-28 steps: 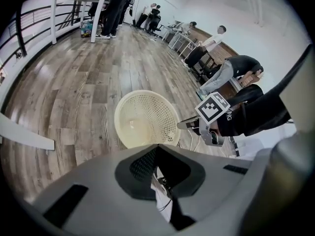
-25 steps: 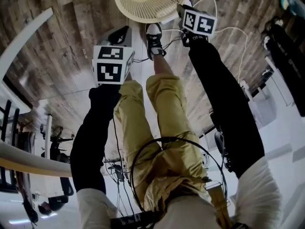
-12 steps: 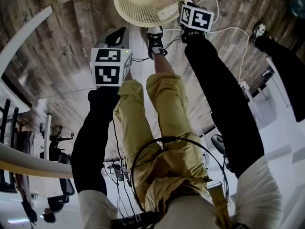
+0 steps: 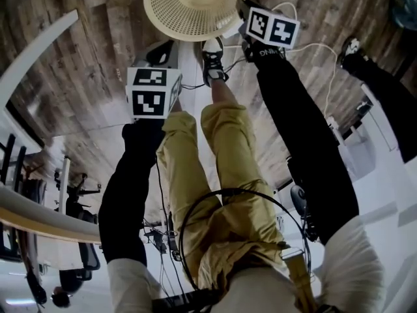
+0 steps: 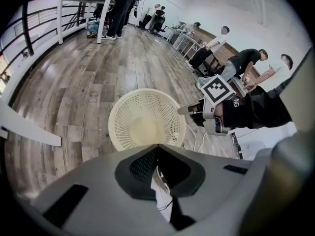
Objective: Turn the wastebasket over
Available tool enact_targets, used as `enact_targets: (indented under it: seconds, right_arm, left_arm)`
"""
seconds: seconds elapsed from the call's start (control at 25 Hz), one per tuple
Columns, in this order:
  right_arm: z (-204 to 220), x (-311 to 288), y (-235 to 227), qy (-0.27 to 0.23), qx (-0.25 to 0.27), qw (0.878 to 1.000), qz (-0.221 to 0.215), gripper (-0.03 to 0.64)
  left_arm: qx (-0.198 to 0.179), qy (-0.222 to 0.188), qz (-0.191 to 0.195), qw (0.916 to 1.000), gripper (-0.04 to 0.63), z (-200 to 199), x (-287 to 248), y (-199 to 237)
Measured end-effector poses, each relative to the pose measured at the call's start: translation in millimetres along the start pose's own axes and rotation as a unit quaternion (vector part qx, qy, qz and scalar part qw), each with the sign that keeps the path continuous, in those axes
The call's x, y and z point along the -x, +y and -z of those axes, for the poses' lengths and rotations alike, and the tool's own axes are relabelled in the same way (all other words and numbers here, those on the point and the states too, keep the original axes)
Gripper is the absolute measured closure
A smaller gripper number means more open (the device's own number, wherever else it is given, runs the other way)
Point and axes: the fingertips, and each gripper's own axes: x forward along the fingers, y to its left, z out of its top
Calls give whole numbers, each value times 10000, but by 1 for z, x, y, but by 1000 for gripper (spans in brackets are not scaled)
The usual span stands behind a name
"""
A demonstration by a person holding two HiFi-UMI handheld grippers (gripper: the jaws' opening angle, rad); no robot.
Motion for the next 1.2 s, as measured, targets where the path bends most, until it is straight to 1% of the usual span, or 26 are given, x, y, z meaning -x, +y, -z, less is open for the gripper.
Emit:
enact_targets:
  seconds: [0.16,0.2,0.28,0.44,0.6,0.8,1.0,1.08,1.2]
  right_arm:
    - [-26,12,42,-253,799,9965,-78,554]
    - [-26,11,55,-265,952,9950,-152,554]
    - [-21,3,80,-215,1087,9930,-406,552]
    - [-2,-19,129,-46,935,9910,-961,552]
    - [23,-38,163,240,887,9878,-1258,544]
    - [45,-54,181,579,983,9839,-1372,541]
    - [55,-63,191,851,1164,9769,-1579,540]
    - [55,-63,194,860,1143,9747,-1715,540]
    - [50,-60,194,724,947,9748,-1885,540]
  left_arm:
    - [92,-184,-77,9998,594,-15,7,10]
    - [130,-228,-109,9996,594,-18,8,13]
    - [232,-300,-178,9991,594,-20,8,21]
    - [453,-383,-326,9977,594,-16,10,39]
    - [515,-296,-414,9974,594,4,17,52]
    - [603,-206,-485,9968,594,24,23,64]
    - [664,-282,-456,9964,594,25,24,65]
    - [681,-323,-430,9962,594,24,24,64]
    - [667,-347,-377,9965,594,23,24,61]
